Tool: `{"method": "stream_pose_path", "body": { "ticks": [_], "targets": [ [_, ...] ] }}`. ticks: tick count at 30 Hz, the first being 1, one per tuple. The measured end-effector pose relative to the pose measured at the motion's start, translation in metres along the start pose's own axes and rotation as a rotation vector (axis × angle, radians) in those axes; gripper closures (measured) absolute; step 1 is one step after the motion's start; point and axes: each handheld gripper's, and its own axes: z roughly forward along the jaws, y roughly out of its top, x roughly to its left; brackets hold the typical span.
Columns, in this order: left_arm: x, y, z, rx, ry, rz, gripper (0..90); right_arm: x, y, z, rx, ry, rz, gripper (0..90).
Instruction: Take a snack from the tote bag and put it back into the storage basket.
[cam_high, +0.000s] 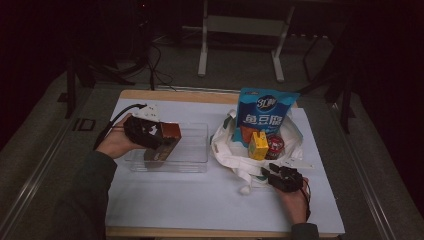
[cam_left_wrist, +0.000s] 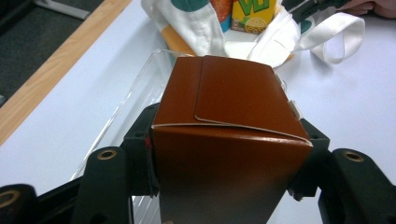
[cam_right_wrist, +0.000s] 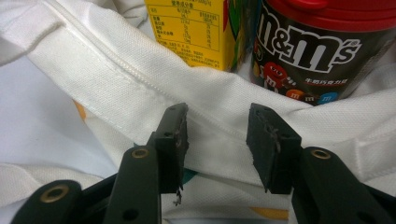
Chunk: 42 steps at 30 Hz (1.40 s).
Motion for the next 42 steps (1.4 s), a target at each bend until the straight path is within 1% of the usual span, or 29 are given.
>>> {"method": "stream_pose_path", "body": {
  "ticks": [4,5,6,9,12,14,16,22,24,26,27,29,32,36,40,42],
  "targets": [
    [-0.003,0.005,0.009,0.004,-0.002,0.004,40.5,0.000,0.000,0.000,0.000,0.000,0.001,57.7],
    [-0.003,0.005,0.009,0.004,-0.002,0.004,40.1,0.000,0.000,0.000,0.000,0.000,0.001,57.7],
    [-0.005,0.007,0.015,0.006,-0.001,-0.003,40.1,0.000,0.000,0.000,0.000,0.000,0.001,57.7],
    [-0.007,0.010,0.023,0.001,-0.005,-0.010,38.6,0.000,0.000,0.000,0.000,0.001,0.002,57.7],
    [-0.009,0.014,0.030,0.010,-0.015,-0.007,37.4,0.000,0.000,0.000,0.001,-0.001,-0.001,57.7],
    [-0.011,0.016,0.034,0.014,-0.012,-0.015,36.8,0.000,0.000,0.000,0.001,-0.001,-0.001,57.7],
    [-0.012,0.017,0.038,0.023,-0.015,-0.010,36.7,0.000,0.000,0.000,0.001,-0.001,0.000,57.7],
    [-0.014,0.019,0.050,0.043,-0.052,-0.004,35.1,0.000,0.000,0.000,0.001,-0.001,0.000,57.6],
    [-0.014,0.018,0.053,0.038,-0.058,-0.018,35.0,0.000,0.000,0.000,0.001,0.000,0.000,57.6],
    [-0.014,0.019,0.057,0.042,-0.059,-0.021,34.9,0.000,0.000,0.000,0.001,0.000,0.000,57.7],
    [-0.015,0.019,0.058,0.046,-0.062,-0.020,34.9,0.000,0.000,0.000,0.001,0.000,0.000,57.6],
    [-0.017,0.020,0.062,0.074,-0.067,-0.005,34.8,0.000,0.000,0.000,0.001,0.000,0.000,57.7],
    [-0.021,0.020,0.069,0.095,-0.074,0.006,34.0,0.000,0.000,0.000,0.001,0.000,0.001,57.6],
    [-0.023,0.021,0.077,0.122,-0.088,0.004,33.2,0.000,0.000,0.000,0.001,0.000,0.000,57.6],
    [-0.025,0.021,0.086,0.168,-0.104,0.003,32.0,0.000,0.000,0.000,0.001,0.000,0.001,57.6],
    [-0.026,0.020,0.090,0.184,-0.112,-0.009,31.4,0.000,0.000,0.000,0.001,0.000,0.001,57.7]
  ]
}}
